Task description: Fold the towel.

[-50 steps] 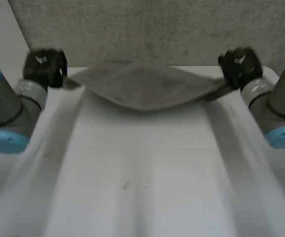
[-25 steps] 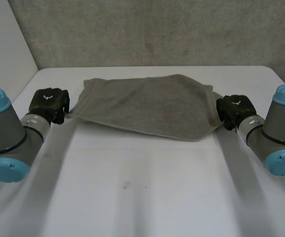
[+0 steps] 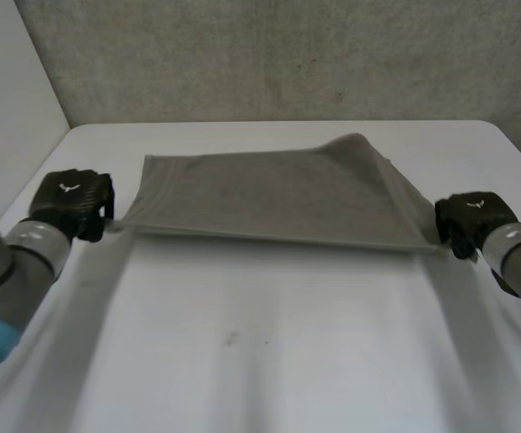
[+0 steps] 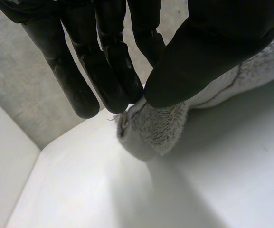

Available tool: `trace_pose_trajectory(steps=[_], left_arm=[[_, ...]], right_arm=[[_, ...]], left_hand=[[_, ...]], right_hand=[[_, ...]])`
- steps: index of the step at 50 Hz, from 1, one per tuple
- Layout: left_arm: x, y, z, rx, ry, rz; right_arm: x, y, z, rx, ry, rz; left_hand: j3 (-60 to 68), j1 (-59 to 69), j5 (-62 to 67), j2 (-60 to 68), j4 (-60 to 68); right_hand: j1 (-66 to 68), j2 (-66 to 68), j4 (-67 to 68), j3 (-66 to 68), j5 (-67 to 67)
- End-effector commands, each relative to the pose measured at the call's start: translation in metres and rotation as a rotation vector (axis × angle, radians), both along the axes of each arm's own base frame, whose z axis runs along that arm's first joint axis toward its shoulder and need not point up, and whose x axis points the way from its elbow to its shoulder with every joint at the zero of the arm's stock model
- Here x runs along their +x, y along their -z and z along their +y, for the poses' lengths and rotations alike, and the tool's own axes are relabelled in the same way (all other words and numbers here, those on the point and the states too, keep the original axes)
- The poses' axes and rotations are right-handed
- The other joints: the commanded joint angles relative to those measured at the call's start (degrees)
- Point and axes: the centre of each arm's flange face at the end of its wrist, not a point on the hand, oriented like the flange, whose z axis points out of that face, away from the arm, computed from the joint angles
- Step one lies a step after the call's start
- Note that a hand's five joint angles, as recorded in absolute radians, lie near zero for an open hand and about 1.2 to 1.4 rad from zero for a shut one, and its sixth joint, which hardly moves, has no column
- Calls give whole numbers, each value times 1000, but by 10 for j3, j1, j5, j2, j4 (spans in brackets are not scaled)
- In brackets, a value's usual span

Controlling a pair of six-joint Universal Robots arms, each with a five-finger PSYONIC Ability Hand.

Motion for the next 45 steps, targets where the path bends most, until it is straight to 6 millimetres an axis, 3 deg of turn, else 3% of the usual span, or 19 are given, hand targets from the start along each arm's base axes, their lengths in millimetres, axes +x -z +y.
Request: trace_pose_trajectory(steps=[1, 2, 4, 8, 15, 18, 21, 23, 26, 28, 29, 32, 35, 37, 38, 40, 43, 44, 45], left_arm=[[24, -27, 50, 53, -27, -120], [28, -34, 61, 52, -31, -137], [28, -34, 61, 52, -32, -138], [35, -52, 93, 41, -1, -147], [42, -54, 90, 27, 14, -125], [41, -53, 86, 21, 33, -119], [40, -52, 70, -16, 34, -121], [38, -44, 46, -58, 40, -120], [36, -39, 36, -72, 46, -120], [28, -28, 14, -89, 64, -119], [28, -28, 14, -89, 64, -119], [21, -10, -8, -63, 71, -124], [7, 1, -23, -51, 86, -135], [0, 5, -31, -57, 93, -143], [-5, 7, -41, -67, 97, -150], [-11, 9, -52, -82, 101, -151], [-17, -5, -81, -161, 87, -136], [-24, -20, -93, -223, 80, -124], [-24, -20, -93, -224, 80, -124]], right_arm=[[-14, -20, 43, 133, -66, 155], [-17, -28, 51, 147, -81, 184], [-20, -40, 60, 150, -88, 206], [-28, -71, 79, 142, -107, 223], [-24, -86, 80, 88, -157, 192], [-22, -92, 71, 38, -160, 176], [-20, -95, 56, -30, -144, 156], [-15, -82, 29, -69, -133, 121], [-11, -74, 15, -82, -126, 106], [-1, -57, -5, -95, -114, 94], [-1, -57, -6, -95, -113, 94], [19, -29, -25, -82, -97, 133], [22, -23, -32, -84, -87, 143], [29, -13, -49, -115, -77, 148], [29, -13, -49, -115, -77, 148], [37, -20, -70, -218, -73, 133], [42, -30, -81, -294, -69, 123], [46, -46, -91, -391, -54, 110], [46, -65, -102, -501, -23, 95]], left_hand=[[103, 114, 106, 102, 102], [103, 114, 106, 102, 102], [103, 114, 106, 102, 102], [103, 114, 106, 102, 102], [103, 114, 106, 102, 102], [103, 114, 106, 102, 102], [103, 114, 106, 102, 102], [103, 114, 106, 102, 102], [103, 114, 106, 102, 102], [103, 114, 106, 102, 102], [103, 114, 106, 102, 102], [103, 114, 106, 102, 102], [103, 114, 106, 102, 102], [103, 114, 106, 102, 102], [103, 114, 106, 102, 102], [103, 114, 106, 102, 102], [103, 114, 106, 102, 102], [103, 114, 106, 102, 102], [103, 114, 106, 102, 102]], right_hand=[[125, 46, 22, 27, 103], [125, 46, 22, 27, 103], [125, 46, 22, 27, 103], [125, 46, 22, 27, 103], [125, 46, 22, 27, 103], [125, 46, 22, 27, 103], [125, 46, 22, 27, 103], [125, 46, 22, 27, 103], [125, 46, 22, 27, 103], [125, 46, 22, 27, 103], [125, 46, 22, 27, 103], [125, 46, 22, 27, 103], [125, 46, 22, 27, 103], [125, 46, 22, 27, 103], [125, 46, 22, 27, 103], [125, 46, 22, 27, 103], [125, 46, 22, 27, 103], [125, 46, 22, 27, 103], [125, 46, 22, 27, 103]])
